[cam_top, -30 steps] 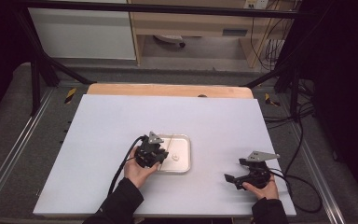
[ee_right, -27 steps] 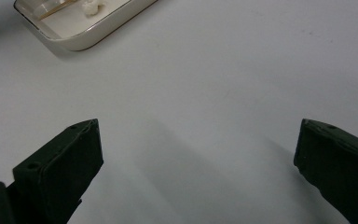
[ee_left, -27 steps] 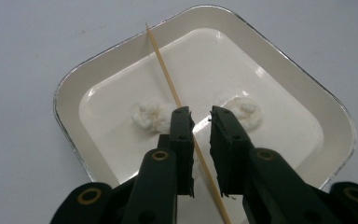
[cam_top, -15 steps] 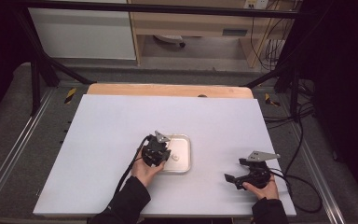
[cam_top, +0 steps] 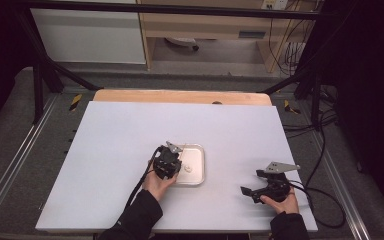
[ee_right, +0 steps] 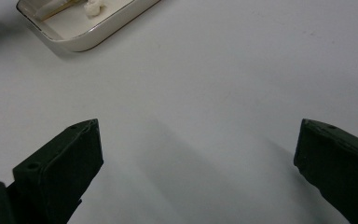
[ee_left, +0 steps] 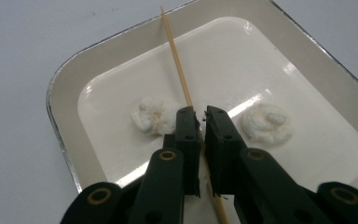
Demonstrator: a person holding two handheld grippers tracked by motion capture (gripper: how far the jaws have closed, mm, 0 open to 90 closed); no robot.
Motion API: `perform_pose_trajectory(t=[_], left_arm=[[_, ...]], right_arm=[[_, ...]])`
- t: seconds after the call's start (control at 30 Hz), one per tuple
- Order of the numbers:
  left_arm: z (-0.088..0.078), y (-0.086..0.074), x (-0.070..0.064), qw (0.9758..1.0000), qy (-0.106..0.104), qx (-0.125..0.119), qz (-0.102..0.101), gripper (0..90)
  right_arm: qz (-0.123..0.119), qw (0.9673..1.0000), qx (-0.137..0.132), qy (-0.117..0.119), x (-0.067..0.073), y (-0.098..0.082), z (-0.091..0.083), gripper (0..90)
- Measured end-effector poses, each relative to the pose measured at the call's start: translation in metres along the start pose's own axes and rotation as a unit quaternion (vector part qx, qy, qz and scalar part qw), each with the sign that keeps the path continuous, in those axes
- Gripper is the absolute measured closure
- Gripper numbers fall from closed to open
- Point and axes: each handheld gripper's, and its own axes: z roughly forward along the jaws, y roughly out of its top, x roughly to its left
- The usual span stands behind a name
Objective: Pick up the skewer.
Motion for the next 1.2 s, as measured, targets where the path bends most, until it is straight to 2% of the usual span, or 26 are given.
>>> perform_pose_trajectory(t=[0.17, 0.2, 0.37, 0.53, 0.8, 1.07, 1.2], left_arm=[[0.0, 0.0, -0.001, 1.0, 0.006, -0.002, -0.001, 87.7], [0.0, -0.001, -0.001, 0.9999, 0.005, -0.005, -0.009, 87.9], [0.0, -0.003, 0.001, 0.9998, 0.001, -0.014, -0.013, 88.5], [-0.004, -0.002, 0.002, 0.9996, -0.009, -0.023, -0.009, 88.6], [-0.017, -0.003, 0.007, 0.9991, -0.022, -0.035, 0.004, 88.7], [-0.031, -0.009, 0.02, 0.9981, -0.041, -0.042, 0.021, 88.7], [-0.038, -0.011, 0.026, 0.9969, -0.054, -0.041, 0.039, 88.7]], right_arm=[[-0.001, 1.0, 0.0, 0.0, 0.0, 0.0, 0.0, 1.6], [-0.002, 1.0, 0.0, 0.0, 0.0, 0.0, 0.0, 1.6], [-0.001, 1.0, 0.0, 0.0, 0.0, 0.0, 0.0, 1.6], [-0.003, 1.0, 0.0, 0.0, 0.0, 0.0, 0.0, 1.6], [-0.003, 1.0, 0.0, -0.001, 0.0, 0.0, 0.0, 1.6], [-0.012, 0.9999, -0.004, -0.003, 0.001, 0.001, 0.0, 1.6], [-0.018, 0.9998, -0.004, -0.005, 0.003, 0.003, 0.0, 0.9]])
